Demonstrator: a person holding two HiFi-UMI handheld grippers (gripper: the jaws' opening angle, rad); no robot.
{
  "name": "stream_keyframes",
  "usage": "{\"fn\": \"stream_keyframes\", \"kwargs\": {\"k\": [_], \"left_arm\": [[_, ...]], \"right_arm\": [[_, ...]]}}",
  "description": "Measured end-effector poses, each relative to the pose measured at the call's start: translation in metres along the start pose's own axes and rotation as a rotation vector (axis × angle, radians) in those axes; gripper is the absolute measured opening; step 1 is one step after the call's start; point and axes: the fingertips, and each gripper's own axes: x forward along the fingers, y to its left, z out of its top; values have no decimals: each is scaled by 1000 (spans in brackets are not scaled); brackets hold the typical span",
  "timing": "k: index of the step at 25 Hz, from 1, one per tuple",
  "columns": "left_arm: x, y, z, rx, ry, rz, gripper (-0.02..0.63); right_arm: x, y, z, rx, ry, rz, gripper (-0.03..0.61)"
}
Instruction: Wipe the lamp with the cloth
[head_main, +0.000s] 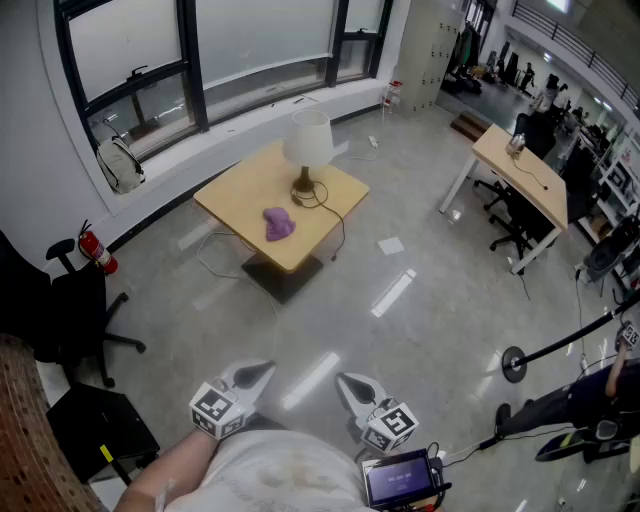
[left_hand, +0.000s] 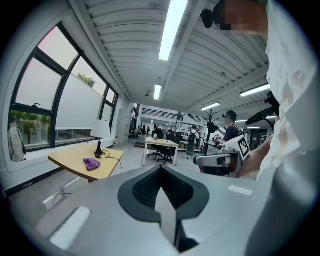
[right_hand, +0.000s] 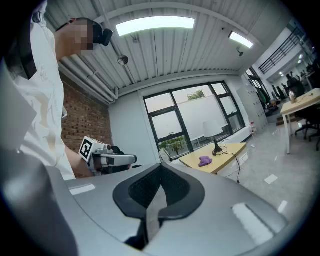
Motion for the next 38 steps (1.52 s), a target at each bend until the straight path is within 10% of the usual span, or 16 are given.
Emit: {"fn": "stream_keyframes", "kwargs": {"k": [38], "left_arm": [[24, 2, 11, 23, 19, 61, 0]], "right_arm": [[2, -43, 30, -81, -48, -26, 12]]}}
